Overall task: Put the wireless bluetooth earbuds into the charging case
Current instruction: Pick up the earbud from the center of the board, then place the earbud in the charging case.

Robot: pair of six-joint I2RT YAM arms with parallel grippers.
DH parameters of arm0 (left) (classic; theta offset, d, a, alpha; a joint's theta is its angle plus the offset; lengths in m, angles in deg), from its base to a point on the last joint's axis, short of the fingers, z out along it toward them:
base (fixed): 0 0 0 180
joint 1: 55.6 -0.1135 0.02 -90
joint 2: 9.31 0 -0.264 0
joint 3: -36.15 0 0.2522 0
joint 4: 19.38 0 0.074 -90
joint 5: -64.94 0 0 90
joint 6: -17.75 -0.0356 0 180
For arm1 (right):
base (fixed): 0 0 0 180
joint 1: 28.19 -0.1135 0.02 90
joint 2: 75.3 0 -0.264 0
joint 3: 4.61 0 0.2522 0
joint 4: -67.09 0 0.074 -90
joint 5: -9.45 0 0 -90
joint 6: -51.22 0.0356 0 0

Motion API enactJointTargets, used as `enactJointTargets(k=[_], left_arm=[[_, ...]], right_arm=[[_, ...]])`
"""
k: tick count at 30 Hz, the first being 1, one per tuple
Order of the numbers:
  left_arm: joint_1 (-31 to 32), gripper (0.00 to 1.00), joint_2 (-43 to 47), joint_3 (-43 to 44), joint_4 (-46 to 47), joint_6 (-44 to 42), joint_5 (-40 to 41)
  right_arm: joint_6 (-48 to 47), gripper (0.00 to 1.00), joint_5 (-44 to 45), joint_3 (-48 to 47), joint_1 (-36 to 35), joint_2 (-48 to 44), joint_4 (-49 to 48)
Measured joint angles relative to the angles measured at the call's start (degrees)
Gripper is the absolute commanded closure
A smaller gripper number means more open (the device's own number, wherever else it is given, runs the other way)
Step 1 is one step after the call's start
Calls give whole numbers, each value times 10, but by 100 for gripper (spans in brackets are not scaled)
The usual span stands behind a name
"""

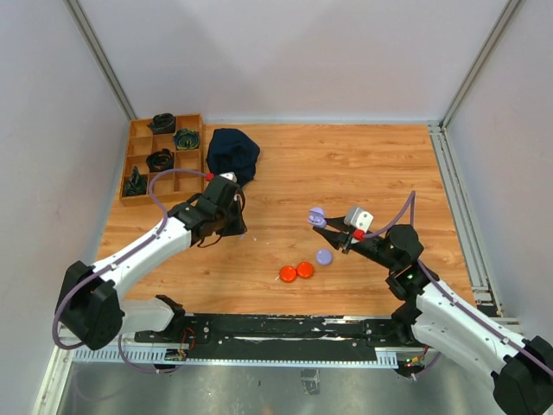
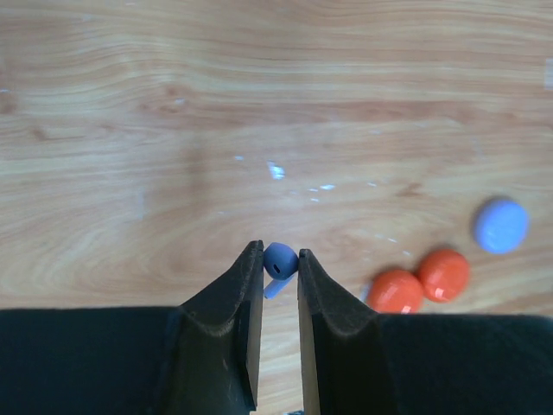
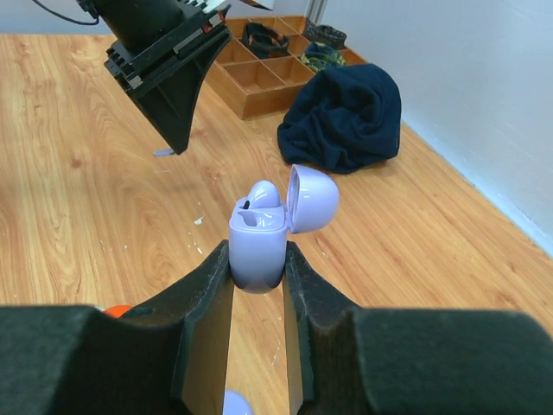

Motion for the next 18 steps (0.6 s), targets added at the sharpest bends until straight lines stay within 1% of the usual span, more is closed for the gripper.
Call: enactJointTargets(k=[7,14,18], left_arm=[[68,86,64,6,46,46,-1],[128,86,114,6,119,81,4],[175,86,128,6,169,97,24]], right_arm=[[10,94,-6,-10,-11,25,-35],[17,93,-12,-12,-12,38,-73],[26,93,-12,-12,-12,49,-98]])
